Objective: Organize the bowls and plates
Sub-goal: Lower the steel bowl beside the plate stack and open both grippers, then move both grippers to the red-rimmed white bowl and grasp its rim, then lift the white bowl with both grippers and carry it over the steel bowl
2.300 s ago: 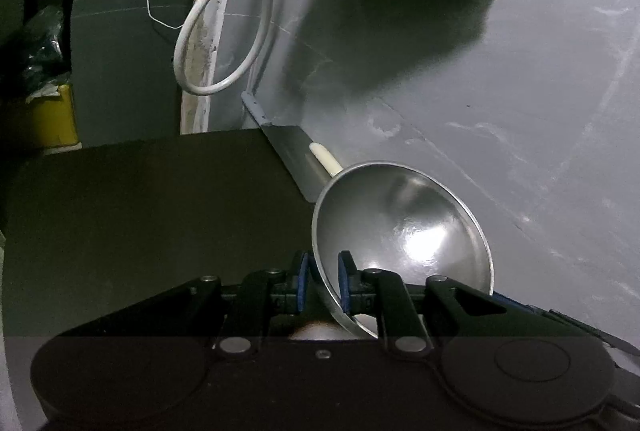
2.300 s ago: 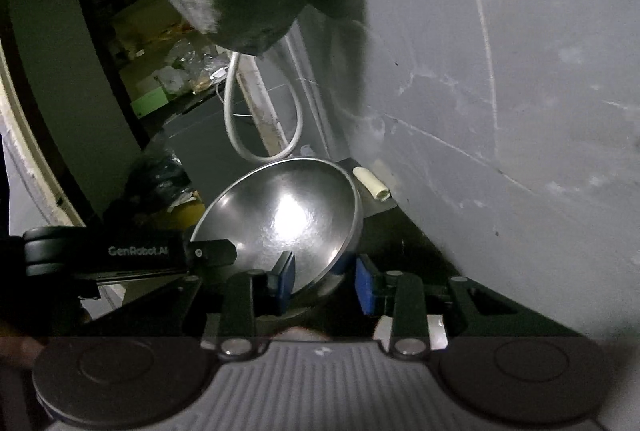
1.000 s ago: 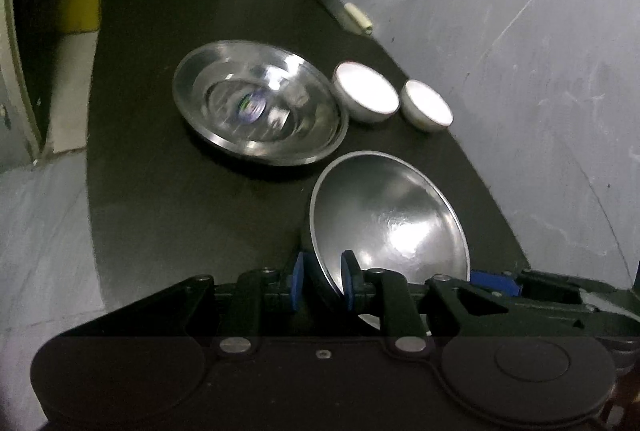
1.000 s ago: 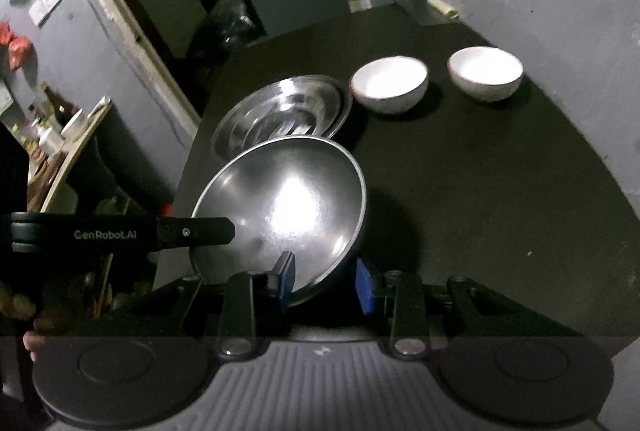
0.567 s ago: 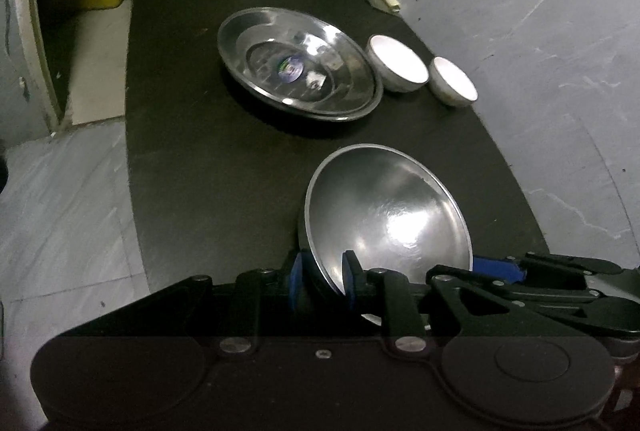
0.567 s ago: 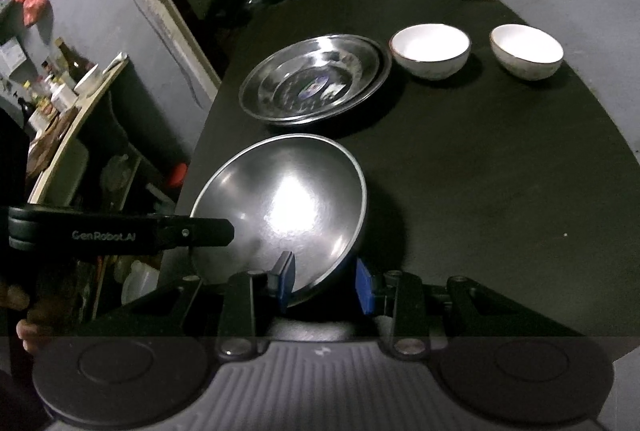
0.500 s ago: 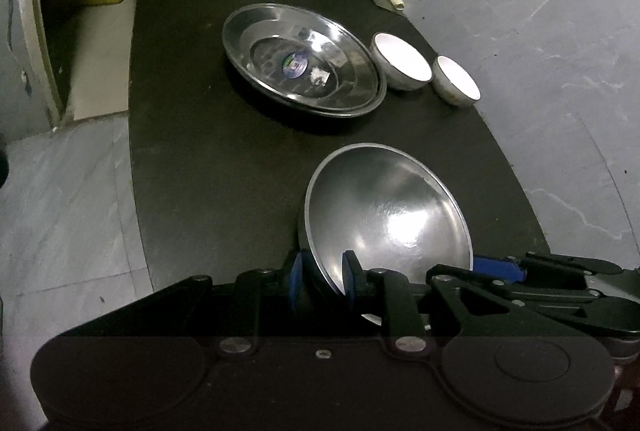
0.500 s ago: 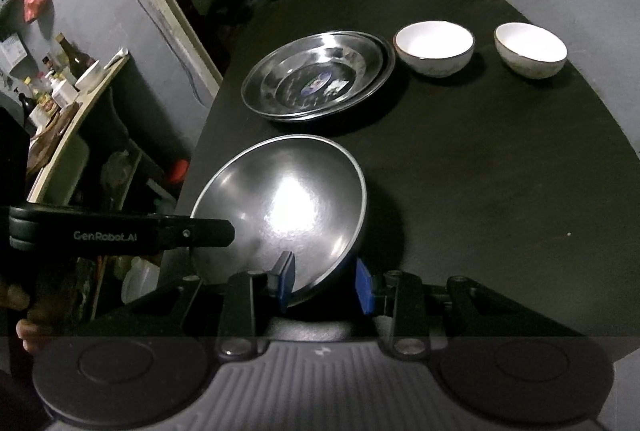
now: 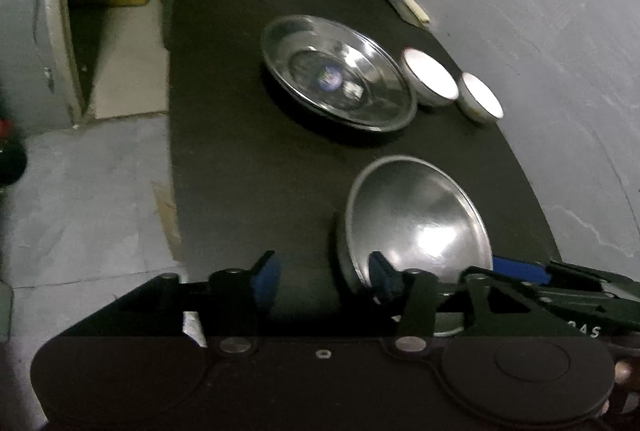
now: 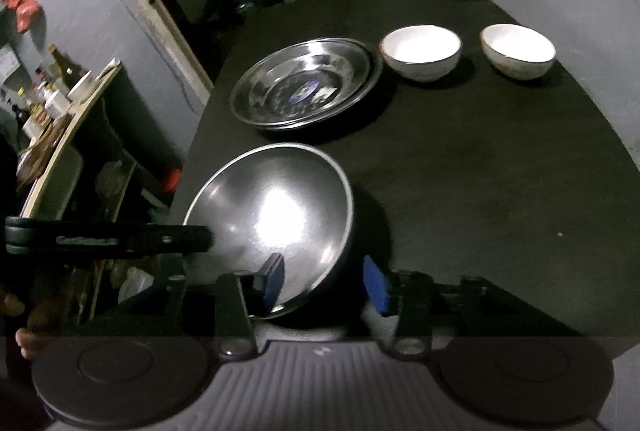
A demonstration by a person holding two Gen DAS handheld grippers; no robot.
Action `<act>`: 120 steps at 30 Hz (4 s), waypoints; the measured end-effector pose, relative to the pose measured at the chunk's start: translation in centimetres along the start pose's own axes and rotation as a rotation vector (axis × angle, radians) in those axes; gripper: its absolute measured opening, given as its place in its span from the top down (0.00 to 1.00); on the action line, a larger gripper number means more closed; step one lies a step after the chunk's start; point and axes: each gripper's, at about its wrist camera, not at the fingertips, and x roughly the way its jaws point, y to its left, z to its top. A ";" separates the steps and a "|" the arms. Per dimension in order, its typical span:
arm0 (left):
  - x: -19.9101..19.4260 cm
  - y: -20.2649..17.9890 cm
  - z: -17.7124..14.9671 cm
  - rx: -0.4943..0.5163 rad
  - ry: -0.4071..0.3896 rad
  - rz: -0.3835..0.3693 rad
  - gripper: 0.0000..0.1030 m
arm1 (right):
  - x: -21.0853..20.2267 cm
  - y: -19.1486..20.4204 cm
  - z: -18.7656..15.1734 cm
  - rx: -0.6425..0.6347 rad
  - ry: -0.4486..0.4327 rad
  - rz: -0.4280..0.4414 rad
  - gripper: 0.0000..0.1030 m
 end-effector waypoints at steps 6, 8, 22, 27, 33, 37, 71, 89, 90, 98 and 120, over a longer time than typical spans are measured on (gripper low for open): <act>-2.3 0.5 0.7 -0.019 -0.149 0.072 0.01 | -0.7 -0.7 0.2 0.036 -0.060 -0.047 0.17; -2.6 0.5 1.2 -0.029 -0.192 0.090 0.01 | -1.1 -0.9 0.3 0.046 -0.106 -0.078 0.02; -0.5 -1.3 4.4 0.038 -0.215 0.164 0.01 | -1.2 -3.8 0.8 0.125 -0.170 -0.151 0.00; 0.9 -2.8 5.2 0.086 -0.188 0.171 0.01 | -0.7 -5.5 0.9 0.178 -0.178 -0.159 0.00; 2.8 -5.2 7.3 0.169 -0.157 0.170 0.01 | -0.3 -6.8 2.0 0.155 -0.214 -0.202 0.00; 4.6 -7.1 9.5 0.231 -0.156 0.168 0.01 | -0.1 -7.6 3.1 0.120 -0.246 -0.215 0.00; 18.7 -13.7 21.0 0.497 0.083 0.047 0.65 | 8.6 -11.9 12.9 0.189 -0.210 -0.001 0.44; 17.5 -13.3 20.5 0.450 0.081 0.009 0.83 | 9.8 -12.2 13.6 0.239 -0.192 0.044 0.68; 17.5 -13.3 20.4 0.452 0.079 0.008 0.83 | 9.8 -12.2 13.5 0.245 -0.192 0.041 0.70; 15.6 -13.6 19.6 0.461 0.037 -0.024 0.83 | 8.0 -11.8 12.8 0.257 -0.237 0.021 0.74; 6.4 -11.7 15.4 0.436 -0.091 -0.115 0.83 | 0.6 -5.2 9.2 0.178 -0.332 0.001 0.74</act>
